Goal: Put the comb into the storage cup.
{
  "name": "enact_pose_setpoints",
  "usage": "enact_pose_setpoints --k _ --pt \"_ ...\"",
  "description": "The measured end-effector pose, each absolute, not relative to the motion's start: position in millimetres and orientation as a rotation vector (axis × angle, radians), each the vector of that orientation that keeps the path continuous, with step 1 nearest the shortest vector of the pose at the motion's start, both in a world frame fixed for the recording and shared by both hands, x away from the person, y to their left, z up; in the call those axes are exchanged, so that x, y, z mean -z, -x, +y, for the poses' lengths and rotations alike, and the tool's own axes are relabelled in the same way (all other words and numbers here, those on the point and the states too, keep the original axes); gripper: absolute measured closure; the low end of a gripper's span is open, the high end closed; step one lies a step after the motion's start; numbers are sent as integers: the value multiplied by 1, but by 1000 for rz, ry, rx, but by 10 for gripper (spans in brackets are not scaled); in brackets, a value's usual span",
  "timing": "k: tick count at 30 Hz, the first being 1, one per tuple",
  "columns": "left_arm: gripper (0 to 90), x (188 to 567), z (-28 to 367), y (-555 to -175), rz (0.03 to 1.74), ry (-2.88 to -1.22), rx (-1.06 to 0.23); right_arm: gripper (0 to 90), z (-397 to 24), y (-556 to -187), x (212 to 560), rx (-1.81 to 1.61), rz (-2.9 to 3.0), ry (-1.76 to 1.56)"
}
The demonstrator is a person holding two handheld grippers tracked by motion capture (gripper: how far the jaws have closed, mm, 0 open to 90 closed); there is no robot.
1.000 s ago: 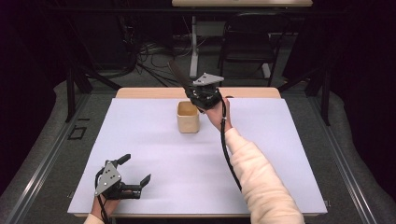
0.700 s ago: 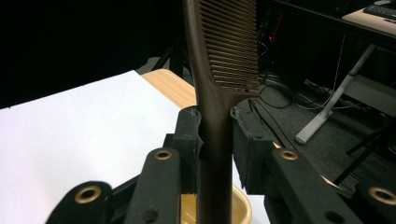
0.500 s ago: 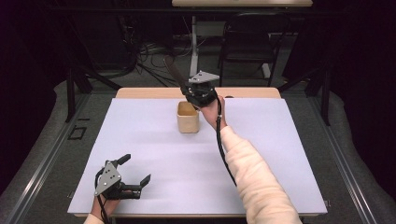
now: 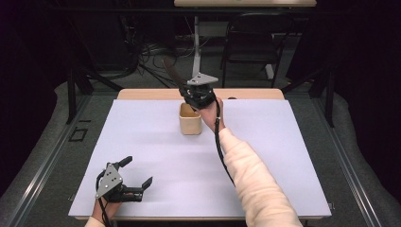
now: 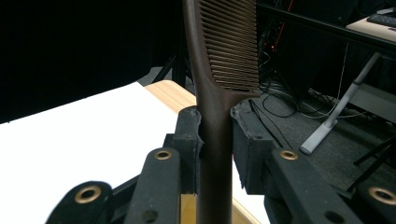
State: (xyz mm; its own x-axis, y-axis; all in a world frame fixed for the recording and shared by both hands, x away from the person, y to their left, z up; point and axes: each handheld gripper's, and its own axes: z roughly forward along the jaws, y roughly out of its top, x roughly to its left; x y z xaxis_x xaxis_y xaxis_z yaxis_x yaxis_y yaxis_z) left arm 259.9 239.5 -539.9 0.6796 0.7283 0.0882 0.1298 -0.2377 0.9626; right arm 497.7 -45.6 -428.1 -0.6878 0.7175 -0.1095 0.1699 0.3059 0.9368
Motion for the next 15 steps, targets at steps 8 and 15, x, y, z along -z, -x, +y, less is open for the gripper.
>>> enact_pose_setpoints --k 8,15 --pt "3 540 240 -260 692 -1749 -652 726 -42 -501 437 -1392 2070 -801" --pt "3 540 240 -260 691 -1750 -653 726 -40 -504 443 -1390 2081 -808"
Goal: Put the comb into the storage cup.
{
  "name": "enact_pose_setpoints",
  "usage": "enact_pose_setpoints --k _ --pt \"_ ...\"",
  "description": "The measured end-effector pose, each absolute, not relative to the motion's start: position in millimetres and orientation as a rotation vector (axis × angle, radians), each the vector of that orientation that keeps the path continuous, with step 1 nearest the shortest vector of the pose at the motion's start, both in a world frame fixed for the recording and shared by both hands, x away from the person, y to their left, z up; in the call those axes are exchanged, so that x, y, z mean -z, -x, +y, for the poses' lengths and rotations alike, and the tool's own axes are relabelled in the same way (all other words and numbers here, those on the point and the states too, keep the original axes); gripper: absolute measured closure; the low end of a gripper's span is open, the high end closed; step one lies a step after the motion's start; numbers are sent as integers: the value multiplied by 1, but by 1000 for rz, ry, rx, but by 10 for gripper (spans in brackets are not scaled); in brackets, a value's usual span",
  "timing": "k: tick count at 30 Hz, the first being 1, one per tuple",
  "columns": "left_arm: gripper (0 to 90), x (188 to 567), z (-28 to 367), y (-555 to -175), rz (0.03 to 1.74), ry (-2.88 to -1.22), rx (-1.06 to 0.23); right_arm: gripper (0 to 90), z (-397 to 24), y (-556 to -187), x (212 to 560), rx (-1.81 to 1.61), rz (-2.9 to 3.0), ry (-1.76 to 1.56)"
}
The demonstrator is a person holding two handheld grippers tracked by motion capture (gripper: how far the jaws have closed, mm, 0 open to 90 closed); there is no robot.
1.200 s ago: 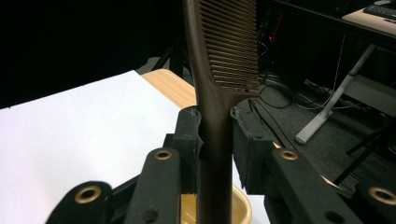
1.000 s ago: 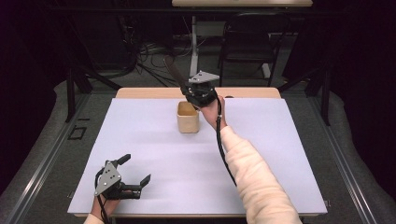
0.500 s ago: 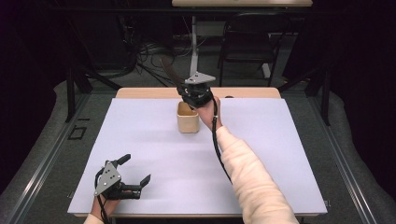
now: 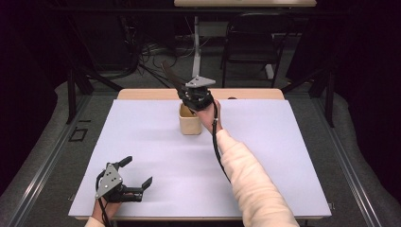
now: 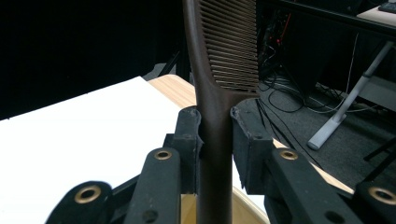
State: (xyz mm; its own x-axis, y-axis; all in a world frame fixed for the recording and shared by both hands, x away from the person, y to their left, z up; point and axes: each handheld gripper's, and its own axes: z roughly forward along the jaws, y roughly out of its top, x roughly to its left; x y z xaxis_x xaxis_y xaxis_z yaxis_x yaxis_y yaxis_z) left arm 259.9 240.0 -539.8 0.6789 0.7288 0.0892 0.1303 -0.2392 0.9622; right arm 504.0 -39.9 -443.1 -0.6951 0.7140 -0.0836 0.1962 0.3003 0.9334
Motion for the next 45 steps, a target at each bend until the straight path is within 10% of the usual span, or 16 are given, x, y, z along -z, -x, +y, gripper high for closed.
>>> enact_pose_setpoints --k 45 --pt "4 540 240 -260 695 -1748 -658 723 -43 -502 466 -1328 2181 -804"
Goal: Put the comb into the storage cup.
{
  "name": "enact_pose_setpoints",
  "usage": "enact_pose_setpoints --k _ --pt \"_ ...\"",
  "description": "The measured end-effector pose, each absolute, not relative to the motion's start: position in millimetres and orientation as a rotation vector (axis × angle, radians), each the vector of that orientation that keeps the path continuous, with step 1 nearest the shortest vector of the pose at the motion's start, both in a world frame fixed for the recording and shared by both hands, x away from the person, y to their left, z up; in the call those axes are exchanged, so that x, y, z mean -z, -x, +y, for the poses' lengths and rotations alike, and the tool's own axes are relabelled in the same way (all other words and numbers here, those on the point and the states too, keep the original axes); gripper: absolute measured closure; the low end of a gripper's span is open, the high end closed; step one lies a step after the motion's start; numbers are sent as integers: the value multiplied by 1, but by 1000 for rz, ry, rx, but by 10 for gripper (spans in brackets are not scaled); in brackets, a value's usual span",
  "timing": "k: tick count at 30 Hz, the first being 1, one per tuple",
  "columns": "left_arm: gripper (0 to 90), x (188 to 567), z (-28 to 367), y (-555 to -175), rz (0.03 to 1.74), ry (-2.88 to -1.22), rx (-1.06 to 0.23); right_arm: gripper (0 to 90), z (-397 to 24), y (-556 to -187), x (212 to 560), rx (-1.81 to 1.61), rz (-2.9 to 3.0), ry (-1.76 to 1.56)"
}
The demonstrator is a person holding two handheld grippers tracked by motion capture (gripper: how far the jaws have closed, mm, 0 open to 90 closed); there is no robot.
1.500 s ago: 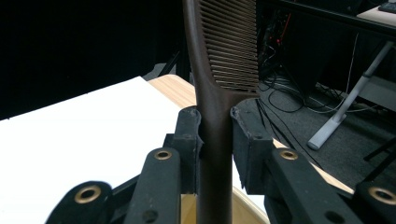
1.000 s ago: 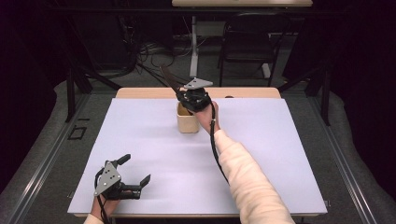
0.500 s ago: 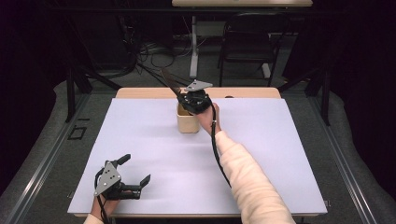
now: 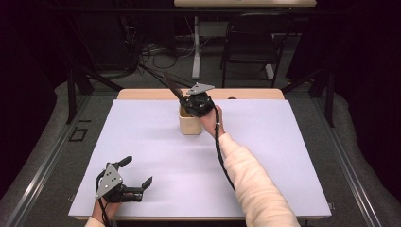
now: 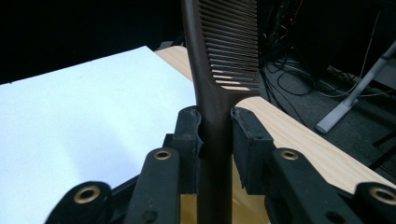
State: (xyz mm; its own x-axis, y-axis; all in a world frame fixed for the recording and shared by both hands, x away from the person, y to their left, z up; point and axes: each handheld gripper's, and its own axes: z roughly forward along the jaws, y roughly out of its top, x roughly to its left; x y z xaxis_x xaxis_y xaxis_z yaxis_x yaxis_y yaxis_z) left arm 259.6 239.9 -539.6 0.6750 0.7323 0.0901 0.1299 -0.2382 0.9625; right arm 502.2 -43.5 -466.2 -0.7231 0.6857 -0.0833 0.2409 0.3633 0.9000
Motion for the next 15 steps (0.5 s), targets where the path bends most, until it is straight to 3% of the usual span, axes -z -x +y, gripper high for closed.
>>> enact_pose_setpoints --k 15 --pt "4 540 240 -259 697 -1746 -659 722 -45 -500 469 -1291 2212 -788"
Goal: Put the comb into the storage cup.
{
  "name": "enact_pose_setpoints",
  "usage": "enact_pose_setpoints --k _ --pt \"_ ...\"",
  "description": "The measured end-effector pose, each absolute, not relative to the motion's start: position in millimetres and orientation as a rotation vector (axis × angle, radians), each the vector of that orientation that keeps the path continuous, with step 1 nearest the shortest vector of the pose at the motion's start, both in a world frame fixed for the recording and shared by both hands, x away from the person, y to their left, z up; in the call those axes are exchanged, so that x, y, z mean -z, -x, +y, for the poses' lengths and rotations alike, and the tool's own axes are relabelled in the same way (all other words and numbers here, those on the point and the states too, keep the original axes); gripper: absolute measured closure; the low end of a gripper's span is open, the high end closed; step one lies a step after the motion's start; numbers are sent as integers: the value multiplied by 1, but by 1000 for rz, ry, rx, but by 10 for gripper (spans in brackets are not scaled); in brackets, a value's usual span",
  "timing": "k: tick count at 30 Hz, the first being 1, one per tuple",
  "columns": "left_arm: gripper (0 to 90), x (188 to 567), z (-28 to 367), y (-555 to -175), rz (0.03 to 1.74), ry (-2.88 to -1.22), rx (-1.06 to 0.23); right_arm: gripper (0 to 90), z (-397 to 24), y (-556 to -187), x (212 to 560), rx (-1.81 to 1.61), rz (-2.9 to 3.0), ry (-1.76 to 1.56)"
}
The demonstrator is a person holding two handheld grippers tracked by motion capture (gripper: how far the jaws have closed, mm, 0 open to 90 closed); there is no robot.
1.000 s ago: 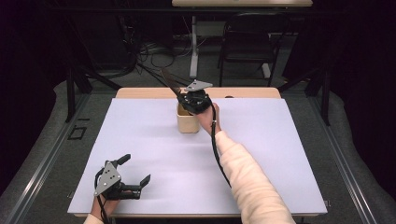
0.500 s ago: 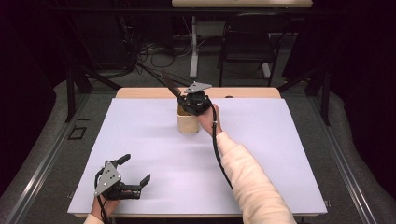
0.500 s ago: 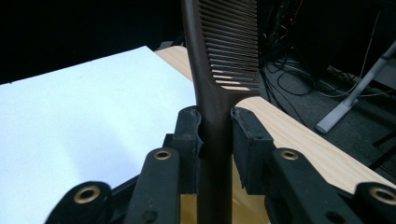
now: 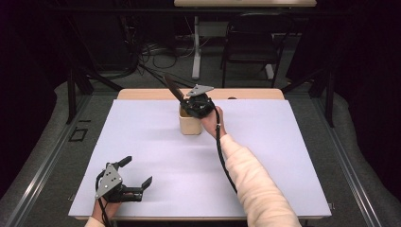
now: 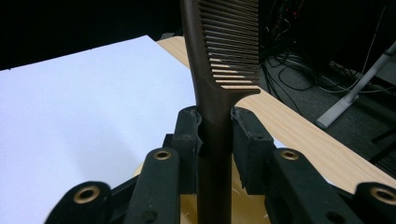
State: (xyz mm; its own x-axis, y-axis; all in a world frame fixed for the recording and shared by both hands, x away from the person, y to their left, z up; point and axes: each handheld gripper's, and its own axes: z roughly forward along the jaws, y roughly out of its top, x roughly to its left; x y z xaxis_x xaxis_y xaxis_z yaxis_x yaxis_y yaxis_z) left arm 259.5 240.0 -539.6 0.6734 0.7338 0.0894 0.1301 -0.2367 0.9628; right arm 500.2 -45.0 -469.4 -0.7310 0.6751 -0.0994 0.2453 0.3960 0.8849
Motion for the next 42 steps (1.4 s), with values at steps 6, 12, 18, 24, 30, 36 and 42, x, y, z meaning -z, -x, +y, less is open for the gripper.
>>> enact_pose_setpoints --k 6,12,18,24,30,36,42 --pt "4 540 240 -259 697 -1747 -660 722 -45 -499 470 -1276 2228 -782" --pt "4 540 240 -259 696 -1747 -660 721 -45 -498 471 -1267 2242 -778" --pt "4 540 240 -259 696 -1746 -660 721 -46 -498 473 -1256 2260 -780" --pt "4 540 240 -259 697 -1747 -660 719 -46 -497 475 -1246 2268 -780" --pt "4 540 240 -259 697 -1746 -660 717 -47 -497 476 -1234 2282 -786" --pt "4 539 240 -259 697 -1747 -662 560 -50 -494 475 -1238 2289 -791" --pt "4 539 240 -259 693 -1751 -664 414 -53 -490 468 -1248 2304 -792"
